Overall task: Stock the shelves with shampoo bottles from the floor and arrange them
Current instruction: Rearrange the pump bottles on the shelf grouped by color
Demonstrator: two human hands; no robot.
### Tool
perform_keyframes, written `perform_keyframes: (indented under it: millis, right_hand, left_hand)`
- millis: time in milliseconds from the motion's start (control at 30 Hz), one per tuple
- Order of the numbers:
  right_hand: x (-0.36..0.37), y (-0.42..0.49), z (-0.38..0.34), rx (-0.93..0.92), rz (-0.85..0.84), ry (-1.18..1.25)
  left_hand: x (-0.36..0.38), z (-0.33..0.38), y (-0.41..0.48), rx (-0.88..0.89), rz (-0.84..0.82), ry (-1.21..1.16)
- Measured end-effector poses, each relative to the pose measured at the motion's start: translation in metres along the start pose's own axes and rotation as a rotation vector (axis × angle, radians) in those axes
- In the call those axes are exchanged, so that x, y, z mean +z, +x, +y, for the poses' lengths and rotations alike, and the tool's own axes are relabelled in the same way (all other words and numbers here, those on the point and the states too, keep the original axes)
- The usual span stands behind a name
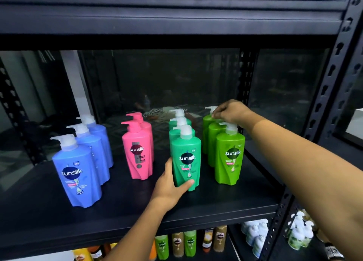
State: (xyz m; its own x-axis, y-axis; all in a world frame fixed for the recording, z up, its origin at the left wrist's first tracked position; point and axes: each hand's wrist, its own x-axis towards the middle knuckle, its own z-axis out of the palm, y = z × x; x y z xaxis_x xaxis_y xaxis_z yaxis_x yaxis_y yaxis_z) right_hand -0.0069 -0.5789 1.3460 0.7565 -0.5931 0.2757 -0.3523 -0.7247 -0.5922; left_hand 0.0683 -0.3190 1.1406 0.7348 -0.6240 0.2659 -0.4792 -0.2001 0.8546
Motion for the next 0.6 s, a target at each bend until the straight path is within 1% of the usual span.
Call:
perform_keyframes:
  millis: [100,200,400,500,600]
  right_hand:
    - [0.002,-0.002,-0.001,-0.002,0.003,-0.030]
    - [0.005,-0.016,-0.005,-0.043,0.058,-0.075]
    - [0.017,-0.069,-0.007,-0.239,0.214,-0.133]
    - [0.029,-0.103,-0.004,-0.336,0.261,-0.165]
    - [0.048,-0.134,0.003,-0.426,0.261,-0.230]
  left_hand:
    - [0.000,-0.002,0.000,-0.007,0.005,0.004]
    - [0.000,-0.001,0.000,-0.013,0.004,0.017]
    - [-0.001,0.003,-0.004,-0.003,0.005,0.060]
    - [-0.003,0.007,-0.007,0.013,-0.006,0.128]
    - [-0.003,0.008,-0.014,0.025,-0.014,0.200]
